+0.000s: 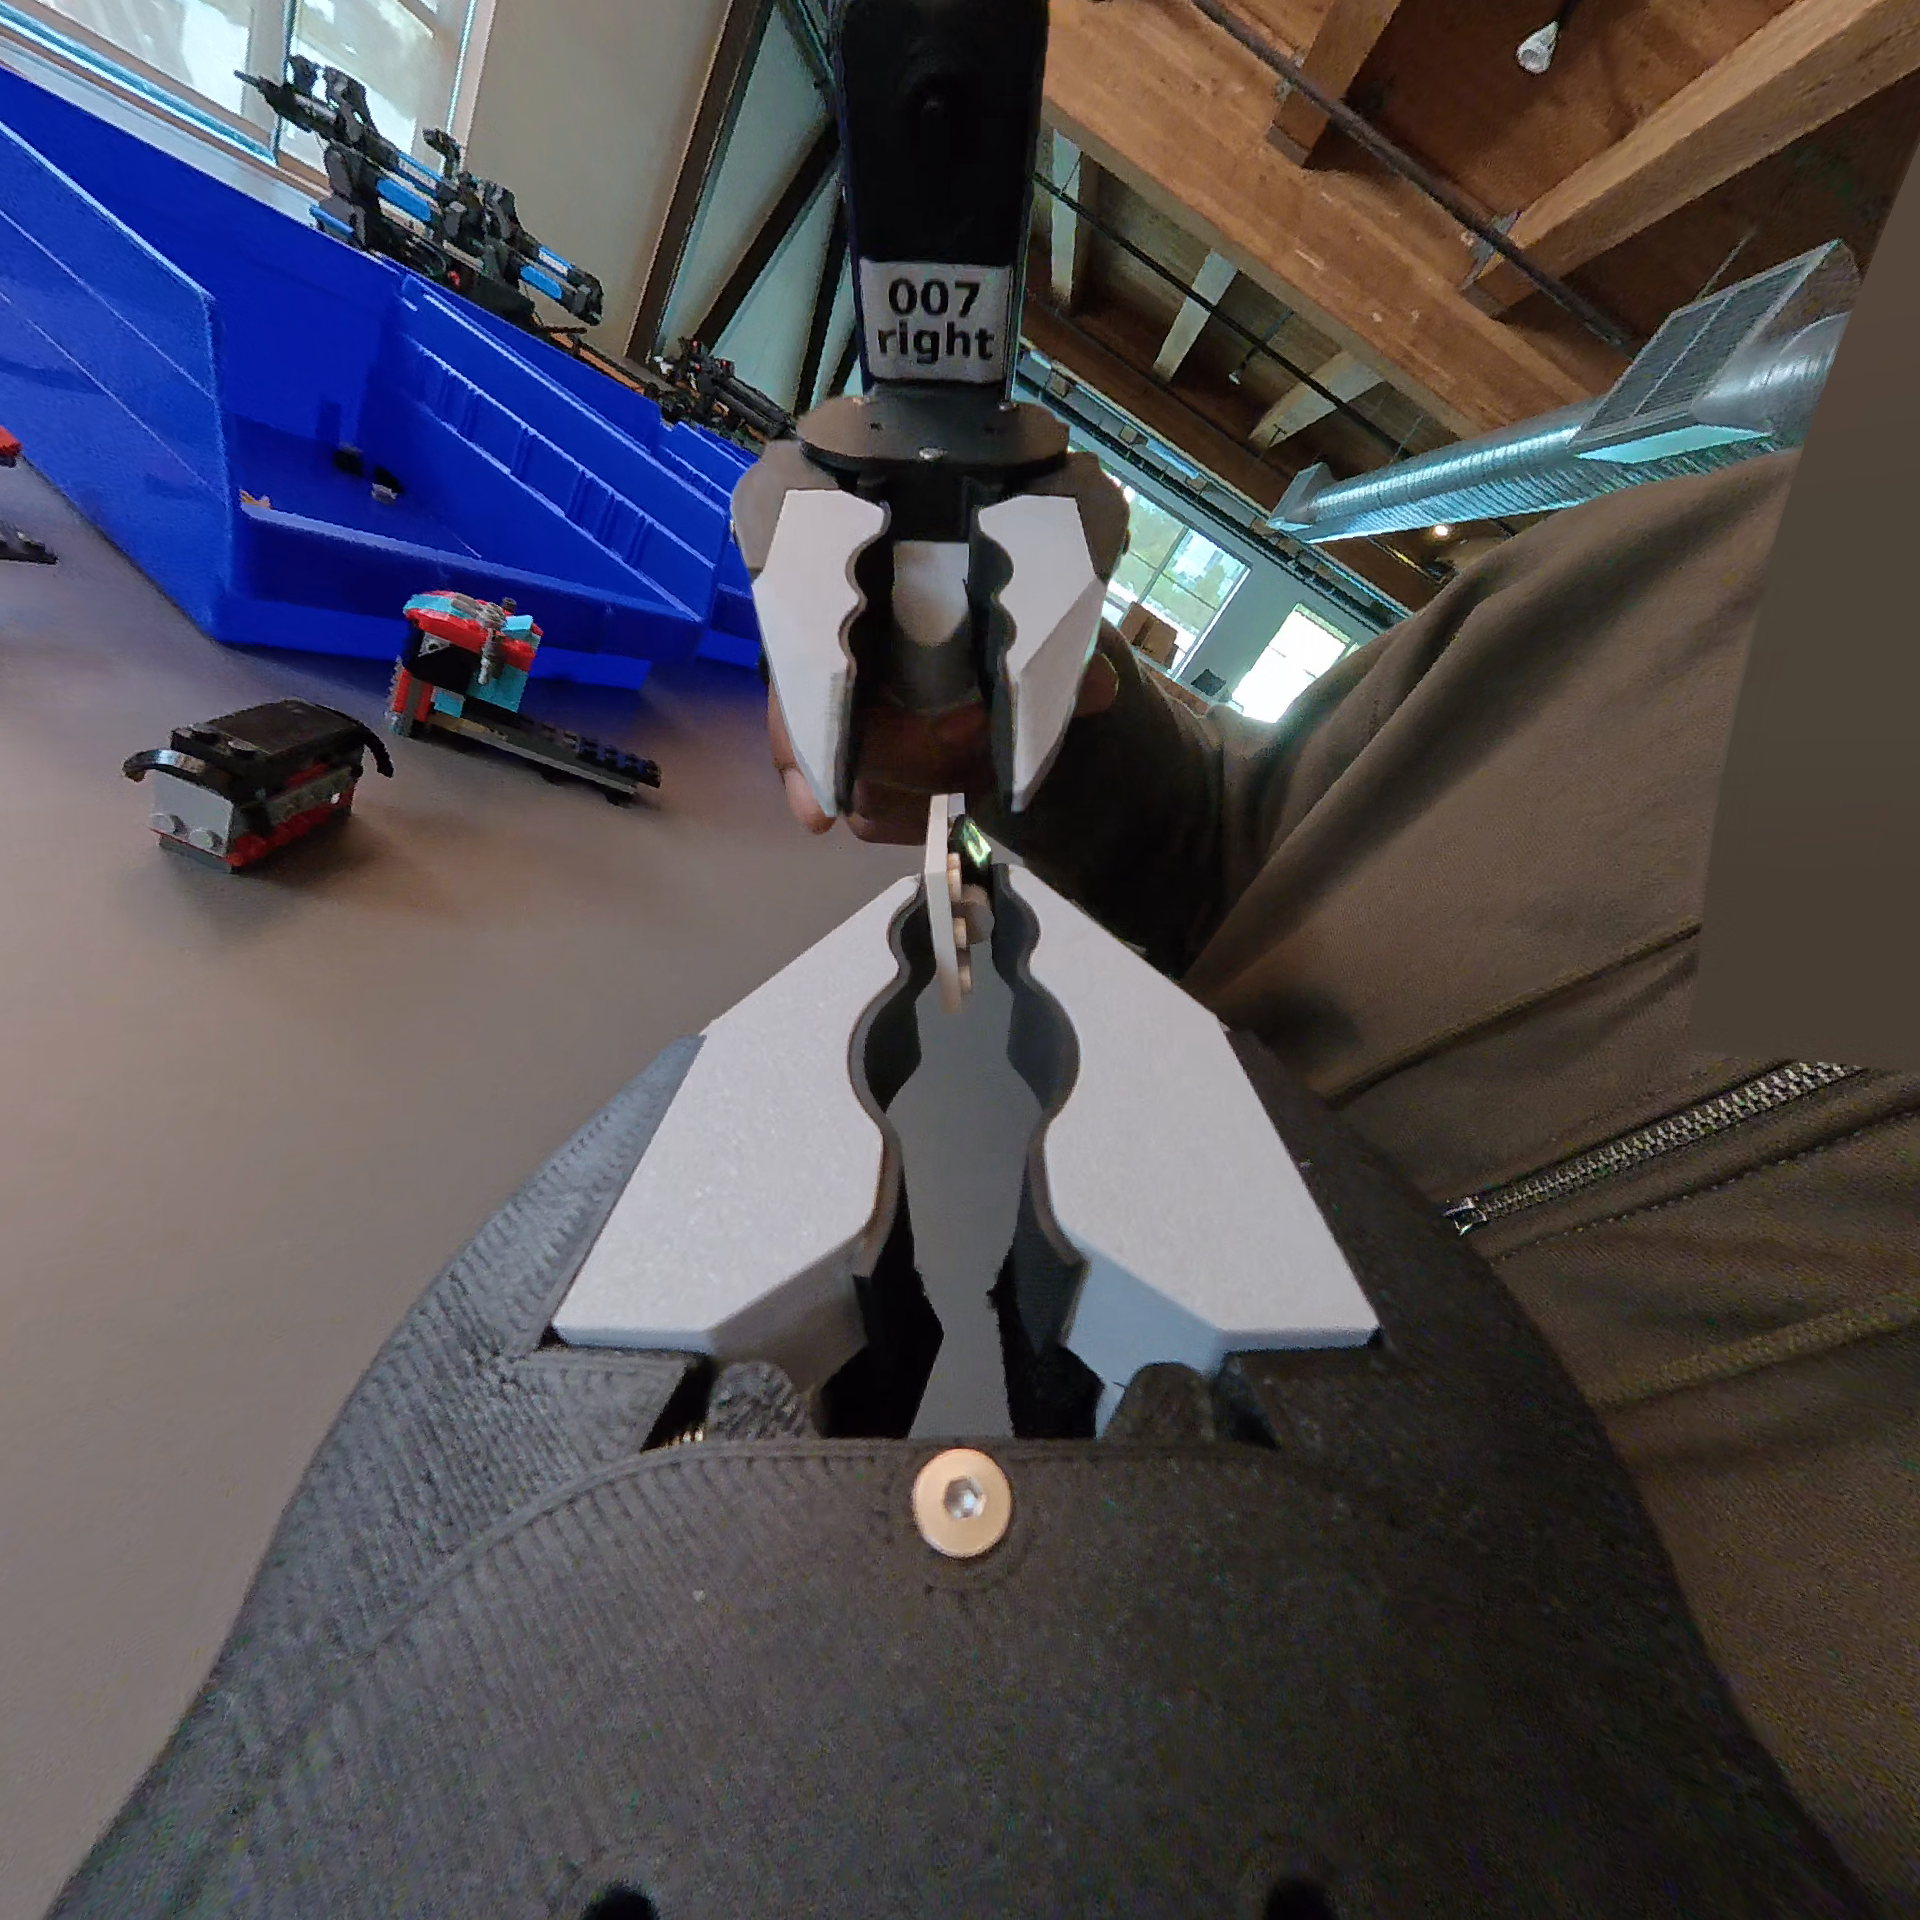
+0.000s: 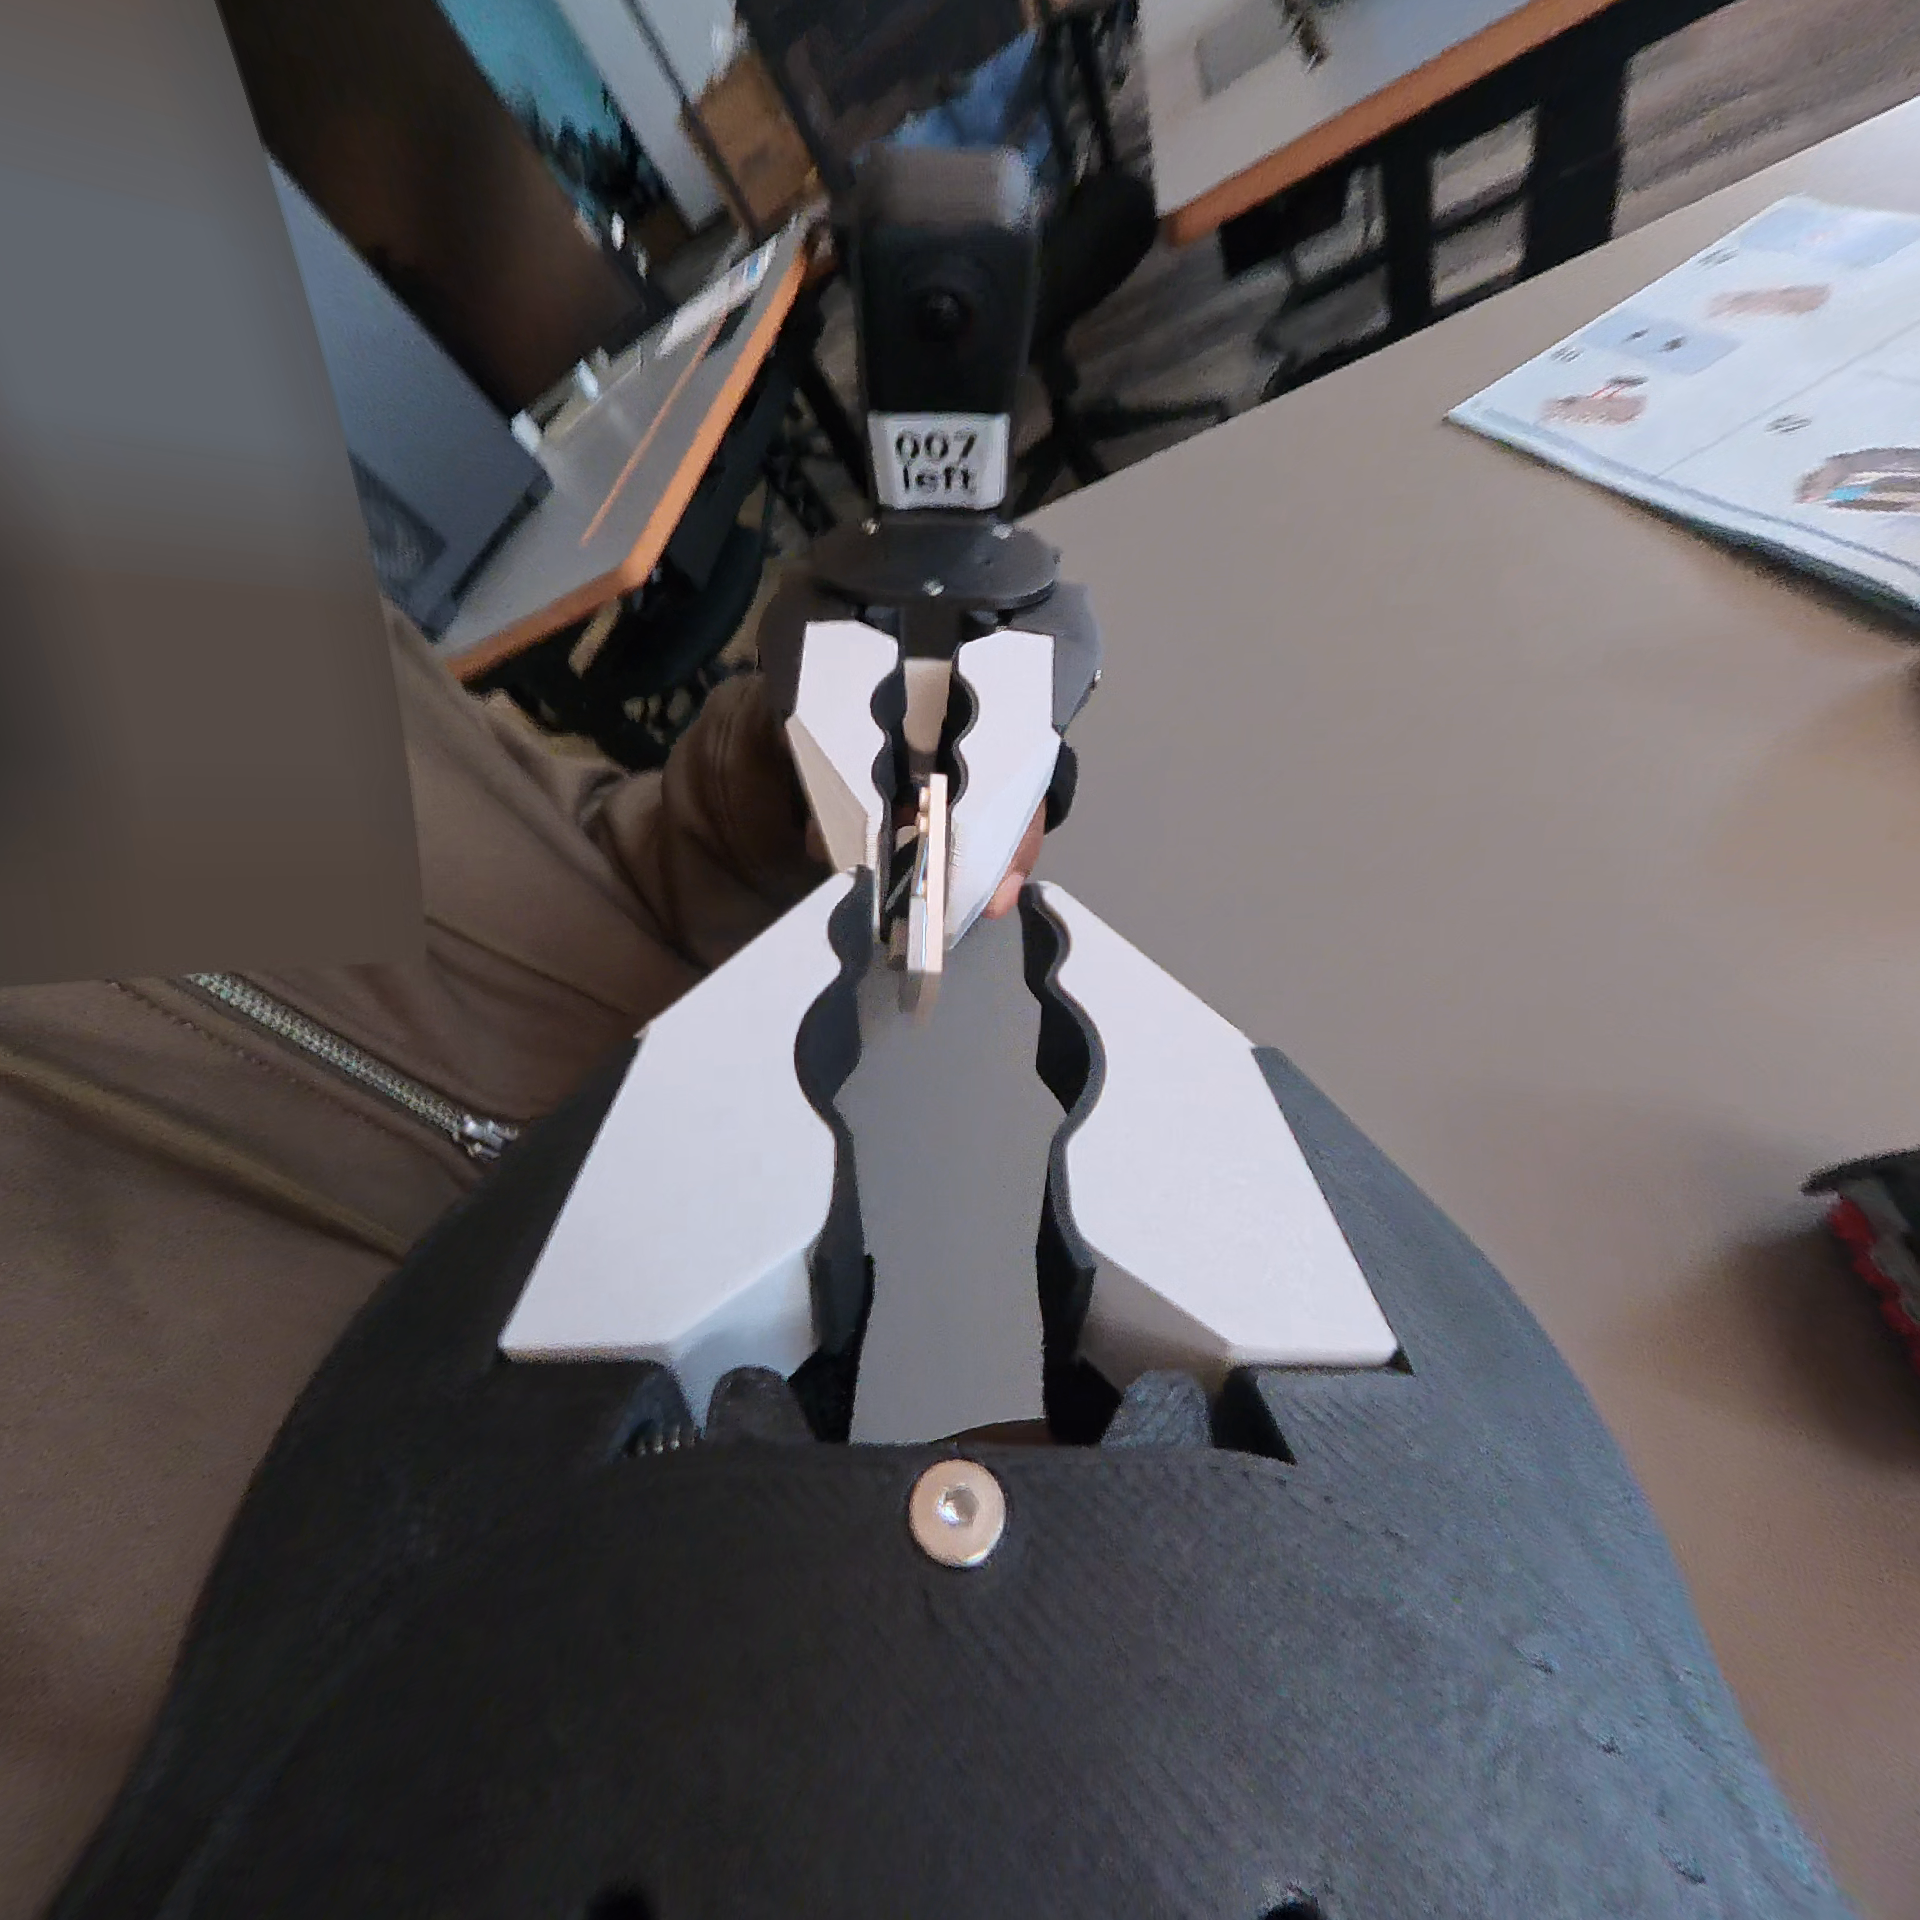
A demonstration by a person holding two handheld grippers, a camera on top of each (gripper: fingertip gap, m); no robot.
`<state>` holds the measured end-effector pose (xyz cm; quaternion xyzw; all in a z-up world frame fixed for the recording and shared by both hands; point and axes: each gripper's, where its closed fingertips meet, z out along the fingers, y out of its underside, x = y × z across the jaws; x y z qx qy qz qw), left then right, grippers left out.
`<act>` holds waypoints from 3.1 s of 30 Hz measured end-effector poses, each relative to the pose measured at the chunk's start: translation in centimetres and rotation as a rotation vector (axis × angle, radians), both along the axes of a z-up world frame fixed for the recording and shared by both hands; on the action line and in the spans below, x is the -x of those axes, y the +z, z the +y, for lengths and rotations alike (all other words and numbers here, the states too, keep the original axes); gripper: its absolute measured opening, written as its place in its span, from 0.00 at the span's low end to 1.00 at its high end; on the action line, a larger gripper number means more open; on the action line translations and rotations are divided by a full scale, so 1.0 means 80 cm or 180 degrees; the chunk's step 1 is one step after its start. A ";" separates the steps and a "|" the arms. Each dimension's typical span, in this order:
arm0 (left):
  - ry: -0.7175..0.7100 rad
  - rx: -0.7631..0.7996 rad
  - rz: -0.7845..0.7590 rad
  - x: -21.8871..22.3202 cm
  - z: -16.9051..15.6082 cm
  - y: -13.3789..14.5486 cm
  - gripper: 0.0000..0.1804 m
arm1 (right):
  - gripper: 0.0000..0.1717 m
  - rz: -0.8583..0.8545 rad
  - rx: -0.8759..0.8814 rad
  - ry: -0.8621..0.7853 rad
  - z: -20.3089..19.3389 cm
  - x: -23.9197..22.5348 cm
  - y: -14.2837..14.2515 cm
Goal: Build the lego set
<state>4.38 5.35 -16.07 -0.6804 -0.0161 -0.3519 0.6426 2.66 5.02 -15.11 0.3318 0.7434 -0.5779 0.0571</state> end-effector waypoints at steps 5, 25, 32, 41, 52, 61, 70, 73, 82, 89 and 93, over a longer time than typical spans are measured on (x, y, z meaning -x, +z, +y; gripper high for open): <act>0.0093 -0.0125 0.0040 0.007 -0.002 0.006 0.06 | 0.17 -0.0076 0.0165 -0.0125 0.000 -0.005 0.001; 0.0171 -0.0279 0.0388 0.001 -0.001 0.011 0.06 | 0.09 -0.0028 0.0435 -0.0298 -0.008 -0.009 0.005; 0.0166 -0.0306 0.0414 0.000 -0.001 0.012 0.06 | 0.09 0.0030 0.0432 -0.0339 -0.010 -0.009 0.007; 0.0157 -0.0304 0.0418 -0.001 -0.001 0.012 0.06 | 0.07 0.0212 0.0255 -0.0376 -0.011 -0.010 0.008; 0.0085 -0.0360 0.0469 -0.007 -0.004 0.014 0.06 | 0.06 0.0293 0.0268 -0.0370 -0.015 -0.014 0.011; 0.0046 -0.0364 0.0476 -0.010 -0.005 0.013 0.06 | 0.05 0.0302 0.0245 -0.0412 -0.015 -0.016 0.011; 0.0104 -0.0398 0.0357 -0.004 -0.007 0.018 0.15 | 0.05 0.0694 -0.0050 -0.0409 -0.008 -0.018 0.011; 0.0118 -0.0479 0.0328 -0.003 -0.009 0.023 0.15 | 0.05 0.0911 -0.0208 -0.0352 -0.009 -0.022 0.014; 0.0096 -0.0541 0.0314 -0.005 -0.011 0.027 0.08 | 0.05 0.1286 -0.0517 -0.0297 -0.011 -0.023 0.019; 0.0132 -0.0535 0.0275 -0.002 -0.010 0.027 0.09 | 0.05 0.1366 -0.0605 -0.0284 -0.011 -0.022 0.020; 0.0136 -0.0592 0.0331 -0.005 -0.011 0.030 0.08 | 0.05 0.1388 -0.0619 -0.0194 -0.016 -0.025 0.017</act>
